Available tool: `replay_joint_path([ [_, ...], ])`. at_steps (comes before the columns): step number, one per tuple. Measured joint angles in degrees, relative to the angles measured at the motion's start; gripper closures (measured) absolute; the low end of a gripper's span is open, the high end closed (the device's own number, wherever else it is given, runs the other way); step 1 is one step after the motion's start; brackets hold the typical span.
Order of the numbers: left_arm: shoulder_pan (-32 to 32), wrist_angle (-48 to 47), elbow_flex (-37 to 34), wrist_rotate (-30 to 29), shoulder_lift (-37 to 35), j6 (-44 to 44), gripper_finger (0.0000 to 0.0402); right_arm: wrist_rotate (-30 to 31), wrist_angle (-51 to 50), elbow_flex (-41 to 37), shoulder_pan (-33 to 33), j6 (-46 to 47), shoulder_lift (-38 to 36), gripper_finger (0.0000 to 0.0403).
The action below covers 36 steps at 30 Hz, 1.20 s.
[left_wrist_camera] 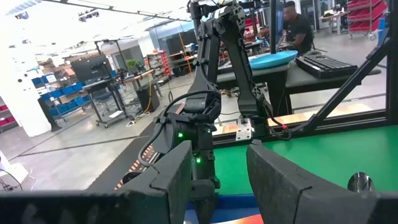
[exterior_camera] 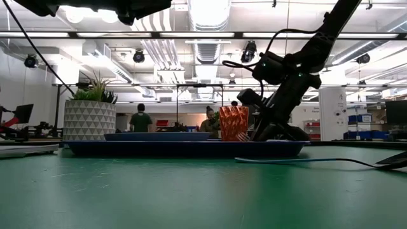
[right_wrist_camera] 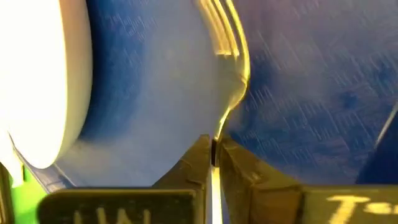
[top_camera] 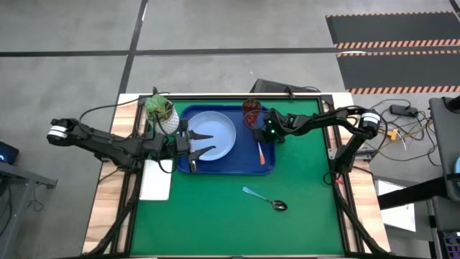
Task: Pick and place plate/cup/fork/spoon on tray
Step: Put the orange fork on the blue serving tray to the bottom right of the brown cup
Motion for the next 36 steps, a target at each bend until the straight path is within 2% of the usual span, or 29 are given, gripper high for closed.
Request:
replay_joint_path([
  [10, 0.0, 0.0, -0.01, -0.01, 0.0, 0.0, 0.0267, -0.41, -1.21, 0.26, -0.04, 0.26, -0.18, 0.0304],
  [16, 0.0, -0.03, -0.04, -0.01, 0.0, 0.01, 0.0267, -2.65, -2.72, 0.2, -1.28, -1.77, -2.52, 0.029],
  [22, 0.0, -0.02, -0.15, 0.01, 0.0, 0.02, 0.0267, -2.2, -4.83, 0.2, -1.66, -6.61, -6.33, 0.0303],
  [26, -0.01, 0.02, -0.15, -0.01, 0.0, 0.04, 0.0267, 1.19, -4.78, 0.85, -0.63, -11.81, -8.1, 0.0322],
  [32, -0.01, 0.07, -0.15, 0.0, 0.0, 0.07, 0.0267, 5.98, -4.85, 4.49, 1.52, -20.67, -7.92, 0.0354],
  [36, 0.0, 0.13, -0.24, -0.01, 0.0, 0.07, 0.0267, 6.51, -4.94, 6.45, 2.13, -28.05, -6.12, 0.0369],
])
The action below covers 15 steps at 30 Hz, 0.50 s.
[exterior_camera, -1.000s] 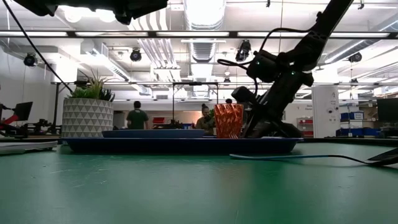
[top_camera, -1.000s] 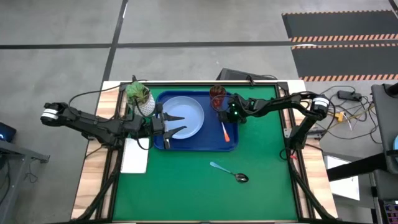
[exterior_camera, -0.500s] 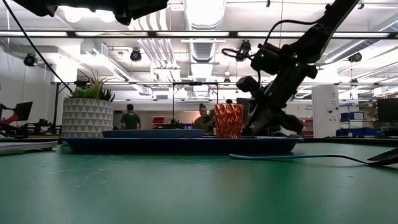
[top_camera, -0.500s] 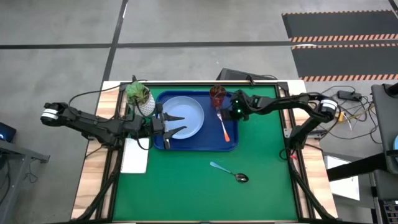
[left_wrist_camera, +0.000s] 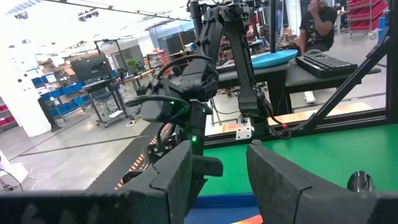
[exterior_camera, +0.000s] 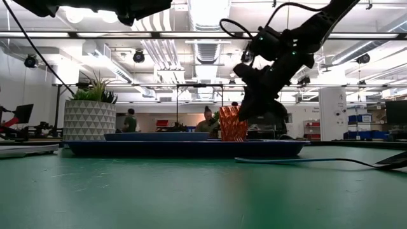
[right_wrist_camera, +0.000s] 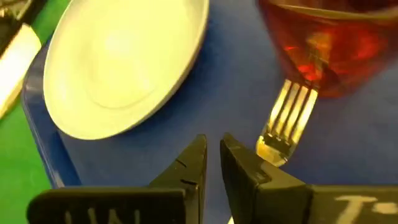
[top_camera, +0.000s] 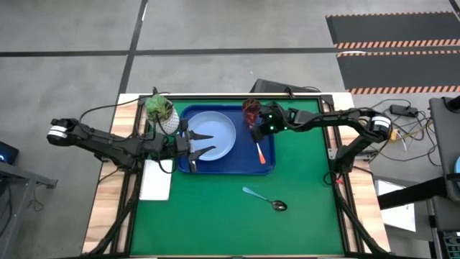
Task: Pick and place plate/cup/fork/spoon on tray
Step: Put the orange fork on the blue serving tray to the bottom right of the brown cup
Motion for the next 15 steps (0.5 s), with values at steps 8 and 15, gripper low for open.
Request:
replay_joint_path([
  [8, 0.13, 0.11, -0.3, 0.02, 0.0, 0.48, 0.0267, 5.14, -0.49, 2.27, 0.36, -6.25, 4.54, 0.0371],
  [15, 0.24, 0.11, -0.4, 0.0, 0.0, 1.39, 0.0267, 9.09, -3.73, 2.78, 0.85, -8.68, 7.37, 0.0371],
])
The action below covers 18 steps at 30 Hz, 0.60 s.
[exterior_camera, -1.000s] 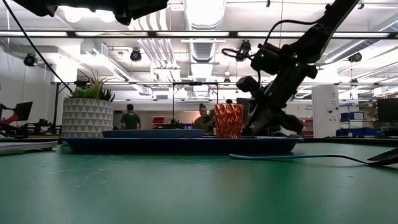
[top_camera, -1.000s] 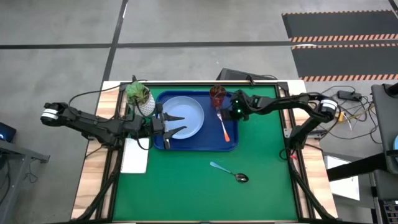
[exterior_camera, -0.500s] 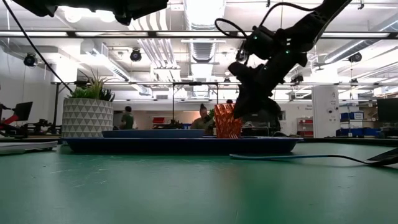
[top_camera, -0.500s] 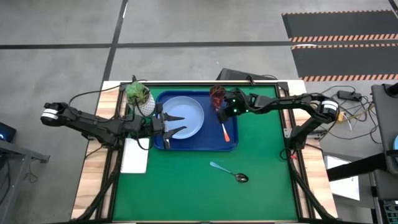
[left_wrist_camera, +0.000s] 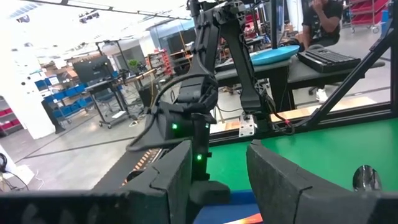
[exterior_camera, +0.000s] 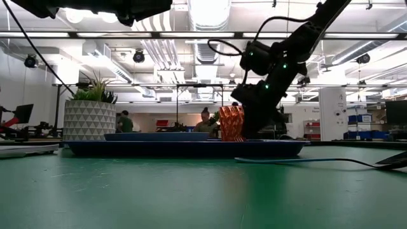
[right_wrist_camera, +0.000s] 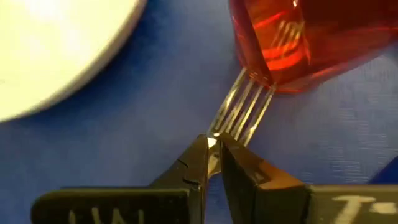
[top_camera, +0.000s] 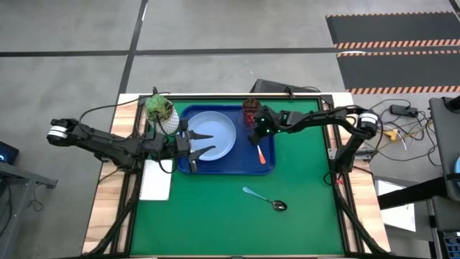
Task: Pick and place plate/cup/fork/spoon on tray
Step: Put the orange fork on the blue serving tray to the bottom right of the brown cup
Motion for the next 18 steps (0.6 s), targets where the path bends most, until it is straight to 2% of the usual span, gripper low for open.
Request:
replay_joint_path([
  [9, 0.0, 0.02, -0.04, 0.0, 0.02, 0.04, 0.0267, 5.56, -0.11, -0.07, 2.39, -3.02, 3.53, 0.0371],
  [18, 0.0, 0.02, -0.04, 0.0, 0.0, 0.08, 0.0267, 8.81, -5.33, 0.06, 2.52, -3.92, 2.28, 0.0371],
])
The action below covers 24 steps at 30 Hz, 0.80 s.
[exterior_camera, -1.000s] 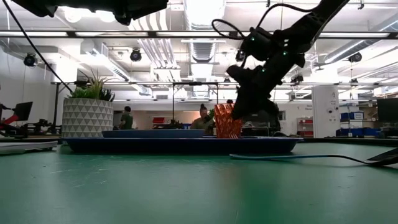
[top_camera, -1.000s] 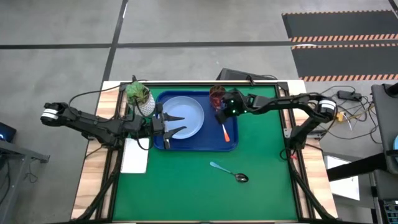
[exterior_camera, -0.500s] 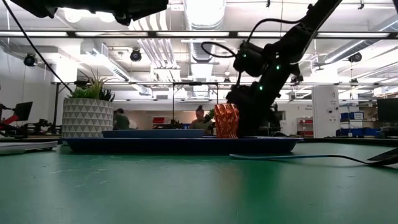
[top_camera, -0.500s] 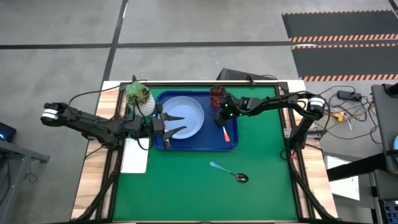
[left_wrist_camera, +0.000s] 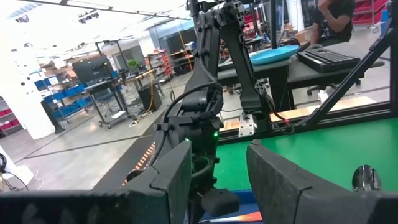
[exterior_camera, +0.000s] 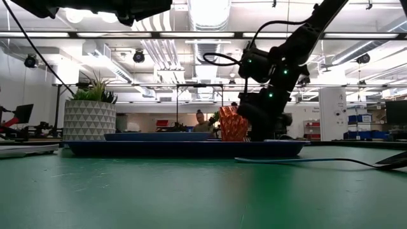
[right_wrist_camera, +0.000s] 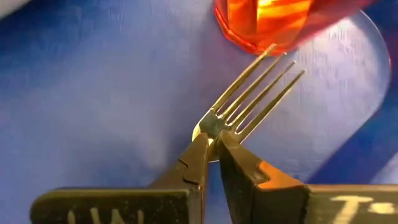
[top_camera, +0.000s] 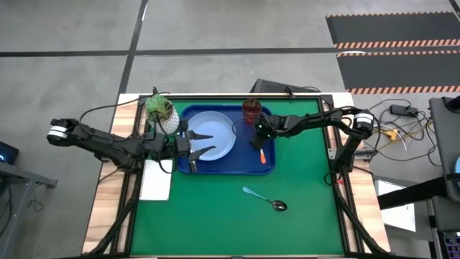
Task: Pick and place plate/cup/fork/spoon on tray
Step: Put the orange fork on the blue serving tray to the bottom right of the brown cup, then put the blue spoon on the blue serving tray to the left side of the orange fork
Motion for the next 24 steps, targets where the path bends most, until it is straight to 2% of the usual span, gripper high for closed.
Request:
replay_joint_path([
  [13, 0.0, -0.02, 0.0, 0.0, 0.0, 0.0, 0.0267, 1.42, -3.59, 0.57, 0.0, -2.05, -0.79, 0.0371],
  [24, 0.02, 0.0, 0.03, 0.0, 0.0, 0.48, 0.0267, 3.52, -14.73, 4.71, 2.32, 0.13, -7.29, 0.0371],
])
